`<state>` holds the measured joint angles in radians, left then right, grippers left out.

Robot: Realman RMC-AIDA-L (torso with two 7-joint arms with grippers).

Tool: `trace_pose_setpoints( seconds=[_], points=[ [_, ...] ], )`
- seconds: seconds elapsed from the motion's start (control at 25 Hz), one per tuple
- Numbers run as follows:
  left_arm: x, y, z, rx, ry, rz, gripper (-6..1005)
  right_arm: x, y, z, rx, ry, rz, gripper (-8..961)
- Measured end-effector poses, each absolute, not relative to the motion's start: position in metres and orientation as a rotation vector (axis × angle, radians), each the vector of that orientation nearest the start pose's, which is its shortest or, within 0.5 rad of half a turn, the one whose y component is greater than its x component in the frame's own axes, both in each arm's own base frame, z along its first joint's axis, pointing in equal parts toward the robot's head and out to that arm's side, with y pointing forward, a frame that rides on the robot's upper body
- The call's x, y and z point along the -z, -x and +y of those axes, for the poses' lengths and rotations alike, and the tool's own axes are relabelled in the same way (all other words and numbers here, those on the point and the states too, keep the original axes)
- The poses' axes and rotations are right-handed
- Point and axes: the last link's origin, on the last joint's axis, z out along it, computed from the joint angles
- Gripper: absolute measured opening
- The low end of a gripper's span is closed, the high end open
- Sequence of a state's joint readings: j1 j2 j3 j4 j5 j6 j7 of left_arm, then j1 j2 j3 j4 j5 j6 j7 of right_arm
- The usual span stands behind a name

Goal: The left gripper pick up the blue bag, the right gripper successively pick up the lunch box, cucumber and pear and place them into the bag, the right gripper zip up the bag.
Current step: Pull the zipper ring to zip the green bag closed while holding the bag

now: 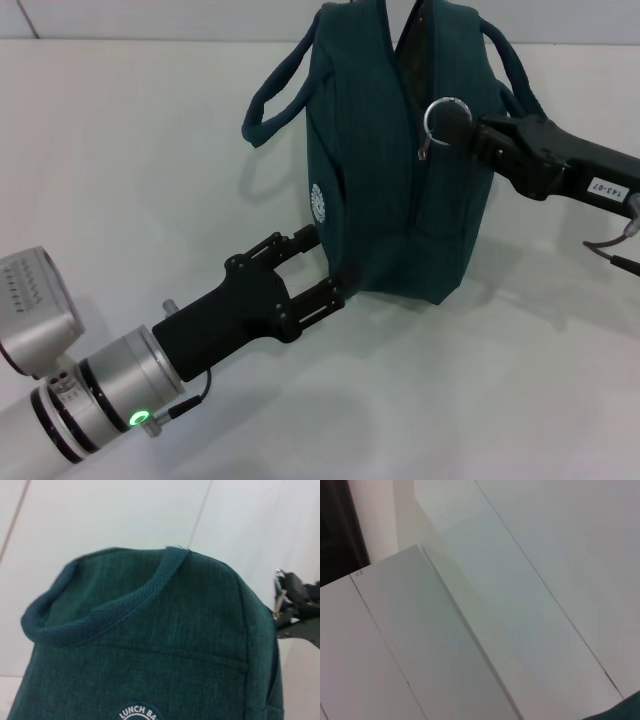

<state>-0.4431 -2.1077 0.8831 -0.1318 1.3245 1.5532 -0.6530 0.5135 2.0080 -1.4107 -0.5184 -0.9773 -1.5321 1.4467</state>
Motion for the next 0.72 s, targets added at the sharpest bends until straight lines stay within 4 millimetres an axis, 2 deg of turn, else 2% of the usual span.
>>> trace_pose_setpoints(
  seconds=[0.24,0.48,0.72],
  points=[
    [0.095,0.273,0.237,1.162,2.273,-0.755,752,0.010,-0.188,0.327,-1.455,2.618,0.749,9],
    [0.097,0.273,0.242,1.132,2.184,-0.755,746,0.010,-0.188,0.327,-1.460,2.620,0.748,9],
    [0.098,0.273,0.247,1.106,2.180,-0.743,740,0.010,-0.188,0.326,-1.466,2.624,0.746,9]
  ],
)
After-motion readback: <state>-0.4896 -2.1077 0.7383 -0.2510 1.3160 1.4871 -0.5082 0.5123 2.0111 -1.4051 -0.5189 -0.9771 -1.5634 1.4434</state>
